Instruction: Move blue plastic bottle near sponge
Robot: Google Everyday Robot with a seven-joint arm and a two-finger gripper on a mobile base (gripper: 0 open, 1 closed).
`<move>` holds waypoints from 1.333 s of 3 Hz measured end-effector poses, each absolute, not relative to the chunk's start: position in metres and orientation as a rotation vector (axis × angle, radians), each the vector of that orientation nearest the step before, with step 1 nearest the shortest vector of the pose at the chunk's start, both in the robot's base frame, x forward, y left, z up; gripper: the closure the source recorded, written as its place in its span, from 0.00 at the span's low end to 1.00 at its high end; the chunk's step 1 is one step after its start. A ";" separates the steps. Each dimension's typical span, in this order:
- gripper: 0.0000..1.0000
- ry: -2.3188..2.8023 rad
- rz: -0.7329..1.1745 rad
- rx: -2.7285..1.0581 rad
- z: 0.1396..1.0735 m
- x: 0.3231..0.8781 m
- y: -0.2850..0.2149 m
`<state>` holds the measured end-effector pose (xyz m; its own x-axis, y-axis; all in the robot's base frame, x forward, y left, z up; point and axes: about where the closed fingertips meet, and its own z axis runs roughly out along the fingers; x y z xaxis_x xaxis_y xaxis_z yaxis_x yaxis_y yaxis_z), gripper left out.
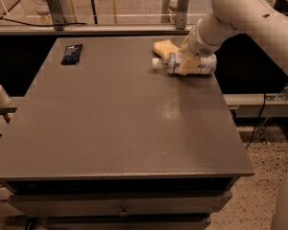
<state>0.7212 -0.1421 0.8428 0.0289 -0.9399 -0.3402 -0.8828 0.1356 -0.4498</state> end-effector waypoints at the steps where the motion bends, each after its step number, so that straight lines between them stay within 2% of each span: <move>1: 0.36 1.848 -0.129 -1.752 0.843 0.722 -0.142; 2: 0.14 1.830 -0.138 -1.765 0.846 0.721 -0.146; 3: 0.00 1.818 -0.144 -1.776 0.849 0.718 -0.152; 4: 0.00 1.802 -0.147 -1.774 0.854 0.713 -0.154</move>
Offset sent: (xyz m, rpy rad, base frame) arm -0.0017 -0.0139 0.0138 -0.0138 -0.0346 0.0322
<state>0.7126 -0.1541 0.8543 0.0722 -0.9402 -0.3328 -0.8740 0.1012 -0.4753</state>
